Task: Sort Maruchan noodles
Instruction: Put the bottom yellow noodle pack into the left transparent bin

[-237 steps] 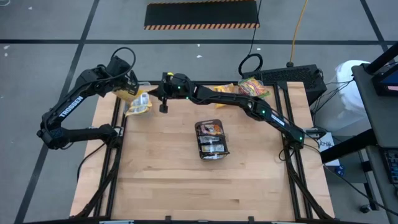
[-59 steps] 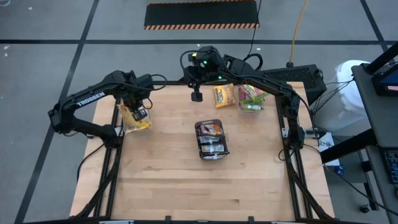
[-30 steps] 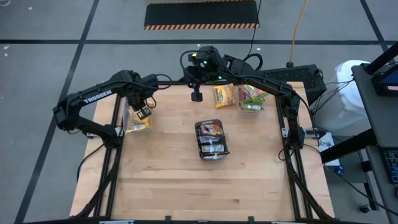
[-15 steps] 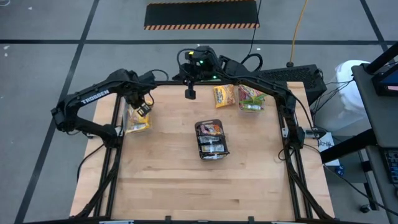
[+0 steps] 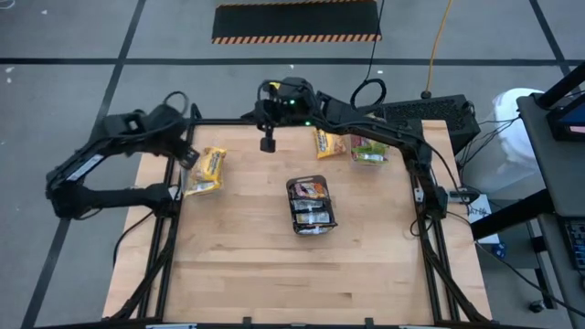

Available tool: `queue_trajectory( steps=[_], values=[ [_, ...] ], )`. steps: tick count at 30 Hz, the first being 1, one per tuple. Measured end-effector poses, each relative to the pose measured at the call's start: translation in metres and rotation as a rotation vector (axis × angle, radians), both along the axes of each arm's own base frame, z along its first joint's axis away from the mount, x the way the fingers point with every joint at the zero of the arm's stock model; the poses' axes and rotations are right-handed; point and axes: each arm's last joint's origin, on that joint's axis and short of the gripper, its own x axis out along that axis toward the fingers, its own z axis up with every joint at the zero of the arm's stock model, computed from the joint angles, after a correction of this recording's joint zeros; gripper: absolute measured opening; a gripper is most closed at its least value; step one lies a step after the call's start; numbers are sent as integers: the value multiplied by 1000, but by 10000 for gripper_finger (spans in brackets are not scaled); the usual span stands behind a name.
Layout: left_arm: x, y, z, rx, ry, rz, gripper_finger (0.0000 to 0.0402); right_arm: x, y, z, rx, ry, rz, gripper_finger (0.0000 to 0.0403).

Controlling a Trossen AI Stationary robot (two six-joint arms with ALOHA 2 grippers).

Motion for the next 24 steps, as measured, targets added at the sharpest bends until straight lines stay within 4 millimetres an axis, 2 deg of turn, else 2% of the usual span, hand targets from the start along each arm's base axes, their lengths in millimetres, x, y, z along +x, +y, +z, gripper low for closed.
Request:
queue_trajectory(
  steps=[7, 10, 14, 19, 24],
  values=[
    [-24, -18, 7, 7, -106, -24, 63, 20, 6, -19, 63, -16, 8, 0],
    [-30, -22, 9, 16, -133, -10, 63, 32, 4, -40, 94, 15, 22, 0],
    [-34, -25, 10, 19, -149, -3, 63, 51, 0, -72, 156, 36, 38, 0],
    [-34, -25, 9, 18, -147, -5, 63, 67, -5, -90, 235, -37, 39, 0],
    [-34, -25, 9, 17, -146, -9, 63, 76, -20, -109, 321, -83, 2, 0]
  ],
)
